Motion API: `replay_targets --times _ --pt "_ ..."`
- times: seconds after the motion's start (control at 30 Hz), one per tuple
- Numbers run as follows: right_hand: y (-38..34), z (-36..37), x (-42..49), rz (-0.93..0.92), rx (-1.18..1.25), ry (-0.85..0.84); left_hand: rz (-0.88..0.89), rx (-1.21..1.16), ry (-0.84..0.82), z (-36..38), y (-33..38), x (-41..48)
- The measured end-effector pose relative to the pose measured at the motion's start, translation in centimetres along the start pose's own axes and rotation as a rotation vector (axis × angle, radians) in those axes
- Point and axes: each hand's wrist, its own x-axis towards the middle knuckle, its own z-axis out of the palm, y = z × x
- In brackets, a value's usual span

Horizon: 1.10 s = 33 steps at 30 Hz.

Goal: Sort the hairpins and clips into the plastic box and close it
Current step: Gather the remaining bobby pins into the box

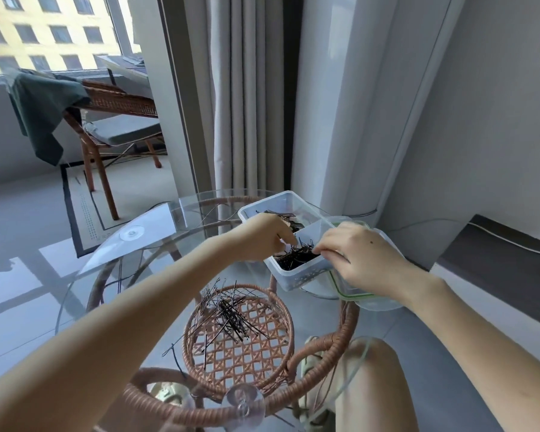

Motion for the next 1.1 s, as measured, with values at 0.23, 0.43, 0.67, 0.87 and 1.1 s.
replay_targets --times 0.23,0.43,0.67,0.87,1.1 --pt "-4.3 3.5 1.0 -0.126 0.079 -0.09 -0.095 -0.046 0.197 0.4 -6.5 -6.8" --pt "-8.4 10.5 0.0 0.083 0.359 -0.336 -0.333 -0.138 0.246 5.5 -10.0 -11.5" --pt "-11.0 15.3 4.5 0.384 0.492 -0.109 -0.496 -0.475 0.609 10.3 -6.1 -11.6" --pt "-11.7 15.0 3.2 0.336 0.813 -0.052 -0.609 -1.073 0.891 9.2 -5.5 -9.2" --pt "-10.3 12.7 0.4 0.381 1.253 -0.072 -0.452 -1.342 0.676 7.7 -6.7 -11.0"
